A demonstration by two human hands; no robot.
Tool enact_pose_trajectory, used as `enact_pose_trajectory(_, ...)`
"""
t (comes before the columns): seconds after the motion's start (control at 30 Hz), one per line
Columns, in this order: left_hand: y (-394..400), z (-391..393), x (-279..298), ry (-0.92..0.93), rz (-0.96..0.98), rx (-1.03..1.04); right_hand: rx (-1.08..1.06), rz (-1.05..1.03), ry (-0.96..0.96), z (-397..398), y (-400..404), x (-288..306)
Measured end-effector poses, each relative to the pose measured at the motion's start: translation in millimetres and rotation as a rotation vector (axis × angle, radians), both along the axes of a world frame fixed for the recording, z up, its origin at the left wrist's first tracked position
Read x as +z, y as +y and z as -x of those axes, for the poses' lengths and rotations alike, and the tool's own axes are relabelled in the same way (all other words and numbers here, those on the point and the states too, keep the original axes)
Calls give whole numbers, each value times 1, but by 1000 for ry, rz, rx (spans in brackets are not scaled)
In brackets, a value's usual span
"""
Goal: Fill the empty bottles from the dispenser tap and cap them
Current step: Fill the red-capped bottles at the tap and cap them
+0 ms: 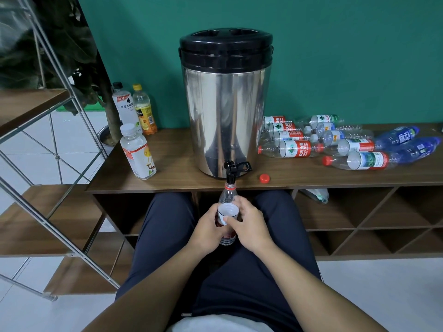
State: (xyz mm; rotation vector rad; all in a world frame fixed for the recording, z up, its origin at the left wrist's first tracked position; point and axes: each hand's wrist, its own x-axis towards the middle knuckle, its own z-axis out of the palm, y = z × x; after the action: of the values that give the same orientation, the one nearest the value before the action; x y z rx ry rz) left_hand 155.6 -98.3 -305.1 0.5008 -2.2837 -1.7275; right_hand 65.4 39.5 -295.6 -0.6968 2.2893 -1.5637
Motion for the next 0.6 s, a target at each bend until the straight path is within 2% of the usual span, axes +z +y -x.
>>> enact_pose_trajectory(0.6,0,1,-1,-2,4,1,13,29,1,-2,-1,2)
